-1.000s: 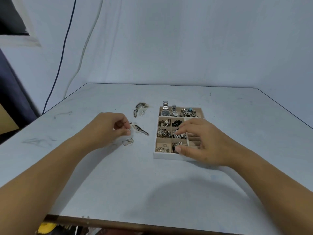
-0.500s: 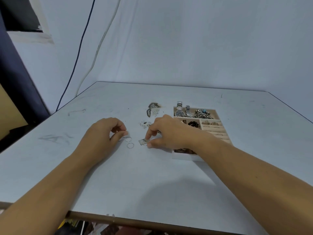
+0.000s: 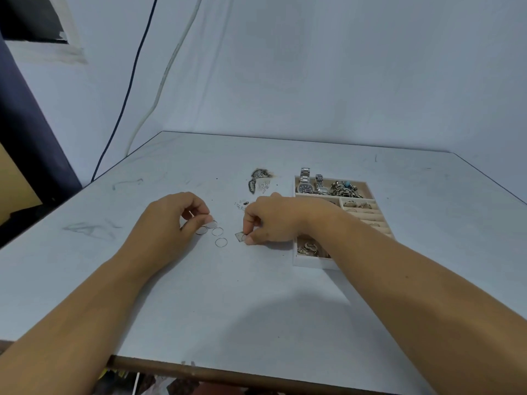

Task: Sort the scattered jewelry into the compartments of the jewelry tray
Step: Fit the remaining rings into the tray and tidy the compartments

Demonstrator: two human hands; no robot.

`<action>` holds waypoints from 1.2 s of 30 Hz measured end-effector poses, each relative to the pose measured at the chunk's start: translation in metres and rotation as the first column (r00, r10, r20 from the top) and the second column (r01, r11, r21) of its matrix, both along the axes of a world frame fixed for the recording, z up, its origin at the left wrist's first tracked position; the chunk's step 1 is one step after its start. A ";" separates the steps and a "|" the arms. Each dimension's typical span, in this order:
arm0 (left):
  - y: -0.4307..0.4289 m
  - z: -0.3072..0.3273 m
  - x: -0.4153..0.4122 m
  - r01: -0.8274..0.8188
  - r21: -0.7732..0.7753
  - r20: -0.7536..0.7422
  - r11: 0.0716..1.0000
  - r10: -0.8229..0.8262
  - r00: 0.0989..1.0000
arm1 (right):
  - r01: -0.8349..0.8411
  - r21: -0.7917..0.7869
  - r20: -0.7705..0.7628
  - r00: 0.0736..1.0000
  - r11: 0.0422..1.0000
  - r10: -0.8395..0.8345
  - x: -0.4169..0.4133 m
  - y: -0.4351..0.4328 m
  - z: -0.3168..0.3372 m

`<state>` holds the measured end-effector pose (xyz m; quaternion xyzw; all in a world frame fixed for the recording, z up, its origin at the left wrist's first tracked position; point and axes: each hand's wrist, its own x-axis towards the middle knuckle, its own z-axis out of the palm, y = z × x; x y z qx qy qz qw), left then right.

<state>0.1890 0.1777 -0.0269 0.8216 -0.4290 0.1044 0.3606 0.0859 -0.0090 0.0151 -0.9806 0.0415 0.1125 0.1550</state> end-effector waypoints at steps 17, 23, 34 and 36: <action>-0.060 0.029 -0.071 0.346 -0.002 -0.033 0.938 -0.346 0.938 | 0.193 0.224 0.500 0.818 0.955 -0.283 -0.135 -0.083 0.013; -0.112 0.029 -0.113 0.478 0.018 -0.073 0.878 -0.475 0.877 | 0.295 0.296 0.563 0.714 0.908 -0.416 -0.179 -0.110 -0.013; -0.156 0.018 -0.122 0.444 0.135 0.114 0.886 -0.459 0.881 | 0.247 0.362 0.571 0.703 0.899 -0.424 -0.183 -0.111 -0.026; -0.158 0.019 -0.122 0.464 0.165 0.120 0.870 -0.485 0.867 | 0.251 0.359 0.567 0.706 0.899 -0.424 -0.184 -0.113 -0.026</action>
